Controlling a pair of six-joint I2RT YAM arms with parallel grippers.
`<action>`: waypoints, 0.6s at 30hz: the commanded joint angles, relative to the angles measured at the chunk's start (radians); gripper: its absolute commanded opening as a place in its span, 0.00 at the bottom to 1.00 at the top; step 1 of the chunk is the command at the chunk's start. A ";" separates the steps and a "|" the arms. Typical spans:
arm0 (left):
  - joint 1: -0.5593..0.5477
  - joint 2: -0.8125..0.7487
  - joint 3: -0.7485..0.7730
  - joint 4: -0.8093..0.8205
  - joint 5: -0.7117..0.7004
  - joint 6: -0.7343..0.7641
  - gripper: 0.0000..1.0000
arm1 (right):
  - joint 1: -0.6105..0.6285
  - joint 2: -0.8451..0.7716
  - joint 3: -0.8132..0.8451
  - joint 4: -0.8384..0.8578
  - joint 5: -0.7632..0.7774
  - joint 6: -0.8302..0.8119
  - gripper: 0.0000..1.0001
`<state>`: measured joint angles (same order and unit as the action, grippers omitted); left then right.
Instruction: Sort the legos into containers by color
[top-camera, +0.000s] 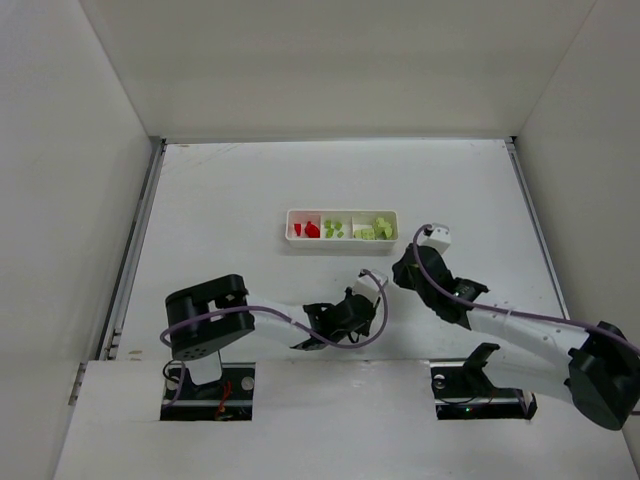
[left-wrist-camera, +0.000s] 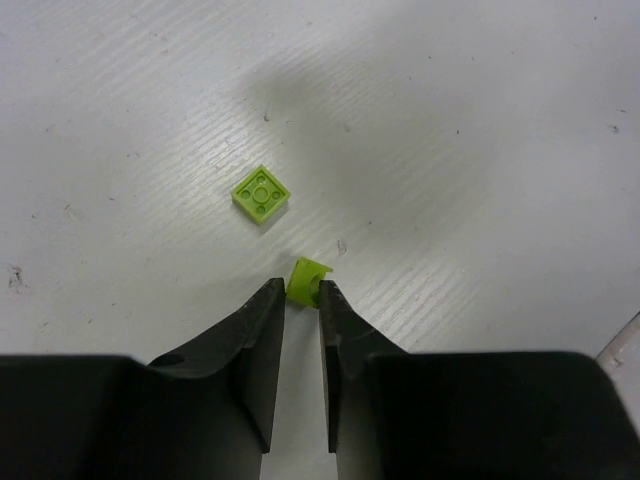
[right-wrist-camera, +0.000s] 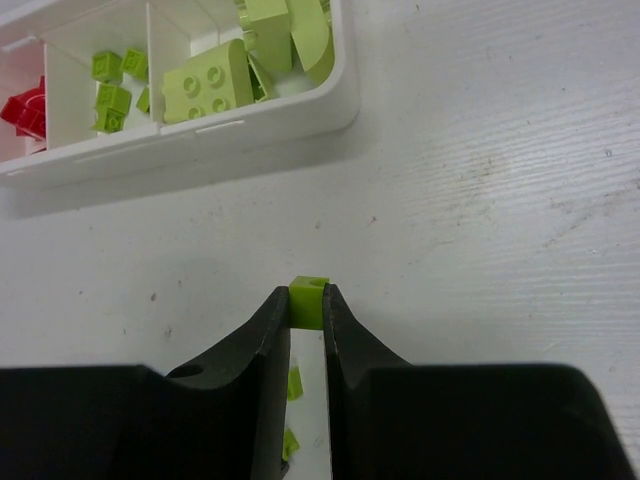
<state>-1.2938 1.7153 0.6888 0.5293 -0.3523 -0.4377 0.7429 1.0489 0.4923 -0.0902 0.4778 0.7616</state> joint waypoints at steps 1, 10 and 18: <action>0.003 -0.055 -0.006 -0.006 -0.046 0.004 0.15 | -0.012 0.040 0.061 0.084 -0.031 -0.025 0.18; 0.076 -0.321 -0.153 -0.052 -0.154 -0.074 0.14 | -0.004 0.276 0.276 0.223 -0.110 -0.067 0.18; 0.192 -0.558 -0.241 -0.141 -0.157 -0.177 0.15 | -0.026 0.578 0.508 0.262 -0.185 -0.102 0.19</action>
<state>-1.1275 1.2255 0.4679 0.4320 -0.4850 -0.5583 0.7307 1.5627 0.9199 0.1154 0.3195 0.6876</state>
